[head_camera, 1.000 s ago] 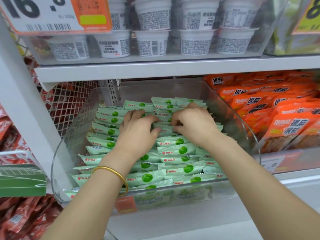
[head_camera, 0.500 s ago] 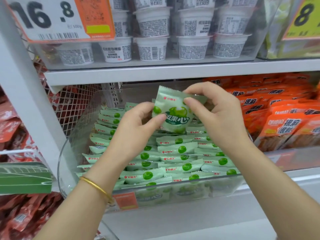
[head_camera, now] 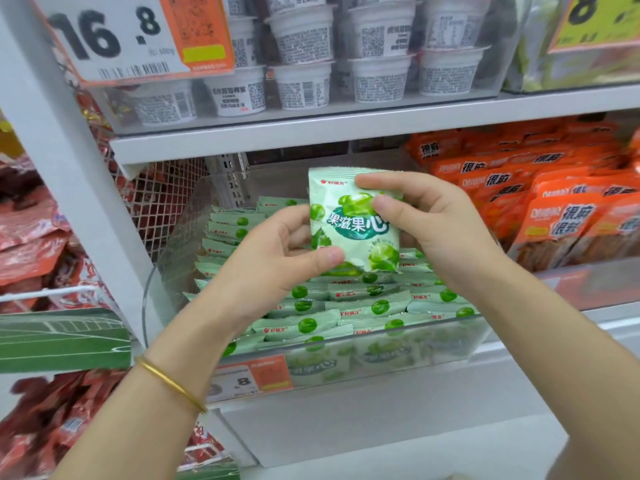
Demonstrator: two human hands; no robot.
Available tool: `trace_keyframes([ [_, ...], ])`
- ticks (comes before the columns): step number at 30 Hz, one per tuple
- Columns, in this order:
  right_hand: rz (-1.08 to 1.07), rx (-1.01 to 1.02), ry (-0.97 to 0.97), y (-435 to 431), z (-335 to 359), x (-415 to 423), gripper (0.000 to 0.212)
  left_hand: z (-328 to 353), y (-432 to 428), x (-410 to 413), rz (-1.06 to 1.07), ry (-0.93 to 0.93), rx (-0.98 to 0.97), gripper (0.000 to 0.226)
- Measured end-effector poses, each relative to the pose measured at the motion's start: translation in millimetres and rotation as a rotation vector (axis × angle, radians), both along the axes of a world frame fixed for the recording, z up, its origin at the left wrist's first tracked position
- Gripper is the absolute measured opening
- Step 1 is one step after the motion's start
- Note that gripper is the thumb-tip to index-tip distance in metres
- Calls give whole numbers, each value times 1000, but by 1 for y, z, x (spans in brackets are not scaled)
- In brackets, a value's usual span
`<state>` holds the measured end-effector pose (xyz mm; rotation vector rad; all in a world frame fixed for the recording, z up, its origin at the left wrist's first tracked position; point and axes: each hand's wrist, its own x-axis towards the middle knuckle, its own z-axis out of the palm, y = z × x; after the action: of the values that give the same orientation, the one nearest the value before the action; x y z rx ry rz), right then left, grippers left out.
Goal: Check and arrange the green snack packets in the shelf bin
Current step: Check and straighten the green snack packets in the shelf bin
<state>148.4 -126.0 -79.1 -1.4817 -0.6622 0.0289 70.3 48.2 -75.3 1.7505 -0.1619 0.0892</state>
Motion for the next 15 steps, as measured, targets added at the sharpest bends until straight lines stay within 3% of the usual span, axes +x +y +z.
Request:
trace_keyframes([
  [8, 56, 27, 81, -1, 2, 0, 23, 0, 2, 2, -20, 3, 50, 45],
  [11, 4, 10, 67, 0, 3, -1, 23, -3, -3, 3, 100, -18, 69, 45],
  [15, -91, 8, 84, -1, 4, 0, 18, -11, -13, 1, 542, -330, 543, 41],
])
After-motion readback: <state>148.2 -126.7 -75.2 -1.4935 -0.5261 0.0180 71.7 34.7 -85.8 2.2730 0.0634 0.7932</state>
